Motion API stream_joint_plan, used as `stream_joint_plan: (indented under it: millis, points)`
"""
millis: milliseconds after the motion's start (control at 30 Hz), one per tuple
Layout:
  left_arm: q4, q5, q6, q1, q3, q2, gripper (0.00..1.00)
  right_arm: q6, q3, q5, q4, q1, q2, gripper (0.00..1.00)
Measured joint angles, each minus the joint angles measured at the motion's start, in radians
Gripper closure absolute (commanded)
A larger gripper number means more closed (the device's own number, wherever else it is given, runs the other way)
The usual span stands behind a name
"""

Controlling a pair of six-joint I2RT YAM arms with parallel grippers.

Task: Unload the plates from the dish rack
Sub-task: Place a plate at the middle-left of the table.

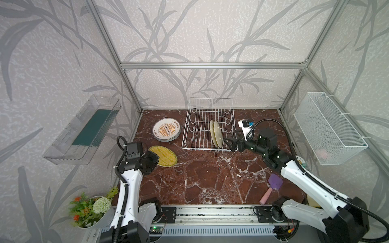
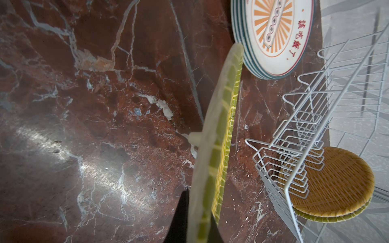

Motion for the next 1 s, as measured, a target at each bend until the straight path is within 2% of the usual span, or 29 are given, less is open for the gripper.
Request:
stream_joint_plan:
  millis: [133,467,600,900,1000]
  points:
    - [0.003,-0.007,-0.023,0.000,-0.050,-0.011,0.86,0.002,-0.002,0.000,0.002,0.000,-0.003,0.01]
    - [0.076,-0.010,-0.076,0.000,-0.162,-0.032,0.82,-0.001,-0.002,-0.001,0.007,0.000,-0.003,0.01]
    - [0.098,-0.010,-0.086,0.000,-0.169,-0.017,0.71,-0.006,-0.002,-0.001,0.007,0.000,-0.002,0.01]
    - [0.112,-0.030,-0.083,0.000,-0.179,0.009,0.66,-0.008,-0.002,-0.001,0.007,0.000,0.008,0.01]
    - [0.105,-0.045,-0.075,0.000,-0.177,0.007,0.62,-0.008,-0.002,-0.001,0.007,0.000,0.008,0.01]
